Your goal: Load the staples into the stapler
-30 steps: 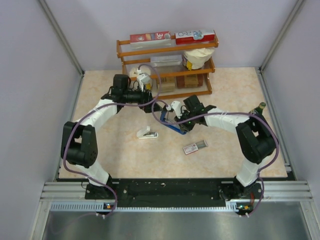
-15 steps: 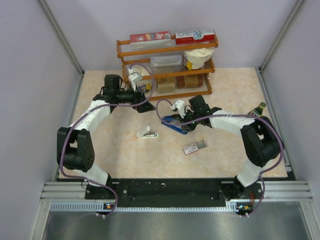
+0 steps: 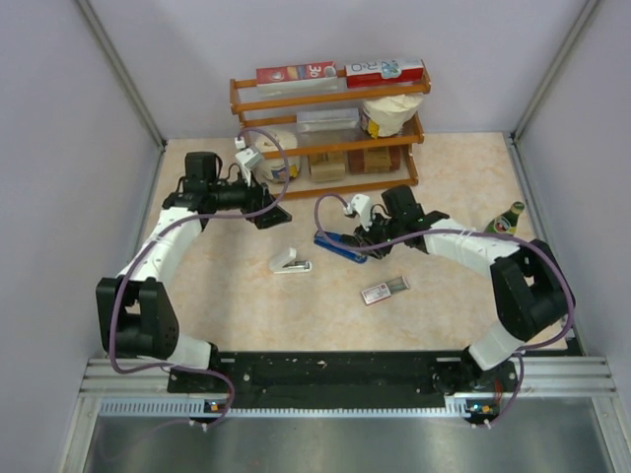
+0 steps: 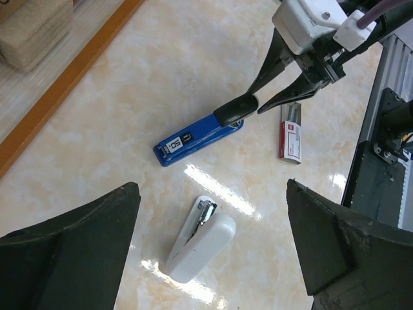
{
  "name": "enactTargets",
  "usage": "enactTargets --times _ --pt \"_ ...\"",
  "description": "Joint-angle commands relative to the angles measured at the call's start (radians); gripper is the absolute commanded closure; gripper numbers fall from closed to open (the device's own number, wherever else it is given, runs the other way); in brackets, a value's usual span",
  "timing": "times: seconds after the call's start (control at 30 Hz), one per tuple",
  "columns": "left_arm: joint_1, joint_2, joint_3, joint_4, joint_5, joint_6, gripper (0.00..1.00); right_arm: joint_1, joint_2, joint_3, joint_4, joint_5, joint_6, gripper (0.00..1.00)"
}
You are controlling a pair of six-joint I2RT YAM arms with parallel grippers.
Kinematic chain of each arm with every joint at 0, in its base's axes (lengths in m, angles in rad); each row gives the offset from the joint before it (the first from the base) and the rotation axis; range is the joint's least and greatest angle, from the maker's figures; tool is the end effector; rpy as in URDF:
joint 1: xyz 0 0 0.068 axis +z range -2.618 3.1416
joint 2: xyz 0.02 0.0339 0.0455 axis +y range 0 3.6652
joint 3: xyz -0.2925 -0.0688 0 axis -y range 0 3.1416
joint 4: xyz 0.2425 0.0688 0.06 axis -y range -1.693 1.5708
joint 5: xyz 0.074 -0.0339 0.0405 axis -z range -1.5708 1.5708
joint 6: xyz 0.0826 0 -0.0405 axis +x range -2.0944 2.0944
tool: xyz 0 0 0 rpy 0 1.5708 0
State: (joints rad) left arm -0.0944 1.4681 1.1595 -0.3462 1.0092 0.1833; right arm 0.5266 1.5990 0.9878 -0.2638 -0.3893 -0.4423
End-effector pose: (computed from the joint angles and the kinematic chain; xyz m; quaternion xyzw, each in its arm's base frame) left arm 0.3248 -0.1010 0.3161 0.3204 0.7480 -0.4160 0.4059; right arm 0.2935 0.2069 0.2004 -0.4879 0.7855 0.1958 0.3265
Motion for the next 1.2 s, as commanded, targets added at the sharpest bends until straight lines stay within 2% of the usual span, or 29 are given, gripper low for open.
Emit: enactTargets --times 0.0,0.27,0.37,0.43,0.47,0.6,0.77,0.97,1.1,1.17 --pt "0.010 -0.055 -0.020 -0.033 0.026 0.050 0.01 -0.016 -0.048 -0.003 0.003 -0.048 -0.035 0.66" --pt "0.030 -0.139 -0.050 -0.062 0.029 0.074 0.01 -0.040 -0.106 0.002 -0.006 -0.051 -0.047 0.59" --pt "0.051 -0.202 -0.058 -0.070 0.011 0.074 0.01 -0.059 -0.172 0.008 -0.006 -0.039 -0.046 0.43" --pt "0.062 -0.253 -0.060 -0.076 -0.024 0.074 0.01 -0.066 -0.227 0.014 -0.008 -0.016 -0.039 0.09" --pt "0.067 -0.277 -0.061 -0.079 -0.044 0.082 0.01 -0.068 -0.252 0.017 -0.008 0.003 -0.035 0.01" --pt "0.070 -0.402 -0.083 -0.050 -0.205 0.030 0.01 -0.066 -0.342 0.055 -0.009 0.146 0.043 0.01" --pt "0.070 -0.526 -0.103 -0.010 -0.487 -0.067 0.01 -0.068 -0.442 0.097 -0.011 0.324 0.088 0.01" --pt "0.071 -0.693 -0.165 0.073 -0.676 -0.096 0.01 -0.066 -0.663 -0.046 0.230 0.581 0.100 0.01" --pt "0.071 -0.743 -0.161 0.063 -0.705 -0.104 0.01 -0.068 -0.781 -0.144 0.463 0.710 0.091 0.01" --pt "0.071 -0.755 -0.167 0.070 -0.698 -0.105 0.01 -0.068 -0.823 -0.173 0.518 0.733 0.085 0.01"
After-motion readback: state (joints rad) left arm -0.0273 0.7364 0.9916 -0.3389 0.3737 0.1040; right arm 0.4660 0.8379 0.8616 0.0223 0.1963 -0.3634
